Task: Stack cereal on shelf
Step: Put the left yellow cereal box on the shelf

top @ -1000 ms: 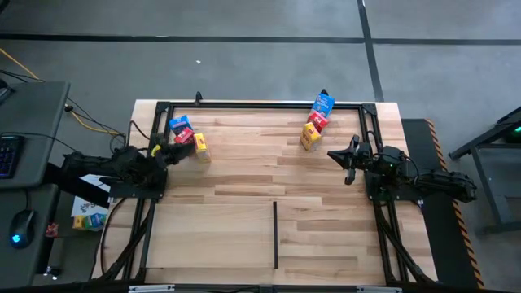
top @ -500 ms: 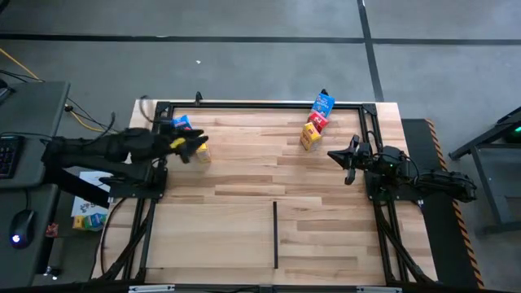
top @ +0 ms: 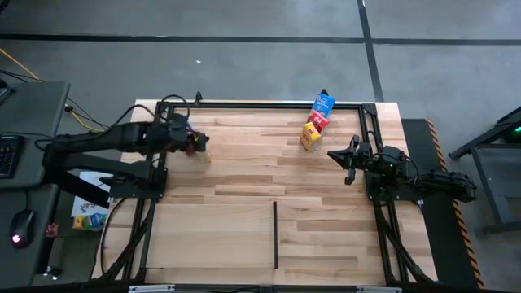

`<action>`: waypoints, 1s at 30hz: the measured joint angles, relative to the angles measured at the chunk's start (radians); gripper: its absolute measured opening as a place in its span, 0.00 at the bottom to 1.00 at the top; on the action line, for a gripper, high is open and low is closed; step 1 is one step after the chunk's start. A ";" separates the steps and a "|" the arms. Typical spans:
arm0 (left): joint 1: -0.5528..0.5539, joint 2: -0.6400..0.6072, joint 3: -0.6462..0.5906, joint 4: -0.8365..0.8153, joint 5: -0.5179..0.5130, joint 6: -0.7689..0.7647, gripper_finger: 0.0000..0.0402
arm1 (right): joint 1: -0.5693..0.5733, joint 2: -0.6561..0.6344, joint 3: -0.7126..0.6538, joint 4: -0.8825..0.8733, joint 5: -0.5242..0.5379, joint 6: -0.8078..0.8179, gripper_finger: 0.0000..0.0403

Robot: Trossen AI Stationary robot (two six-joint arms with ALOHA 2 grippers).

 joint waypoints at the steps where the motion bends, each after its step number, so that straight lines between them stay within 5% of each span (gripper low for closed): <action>1: 0.015 0.013 0.000 -0.037 0.000 -0.028 0.63 | 0.000 0.000 0.000 0.000 0.000 0.000 0.00; 5: 0.056 0.081 0.000 -0.162 0.016 -0.090 0.64 | 0.000 0.000 0.000 0.000 0.000 0.000 0.00; 12: 0.064 0.183 0.000 -0.083 0.004 -0.127 0.63 | 0.000 0.000 0.000 0.000 0.000 0.000 0.00; 30: 0.060 0.287 -0.001 -0.206 -0.017 -0.296 0.63 | 0.000 0.000 0.000 0.000 0.000 0.000 0.00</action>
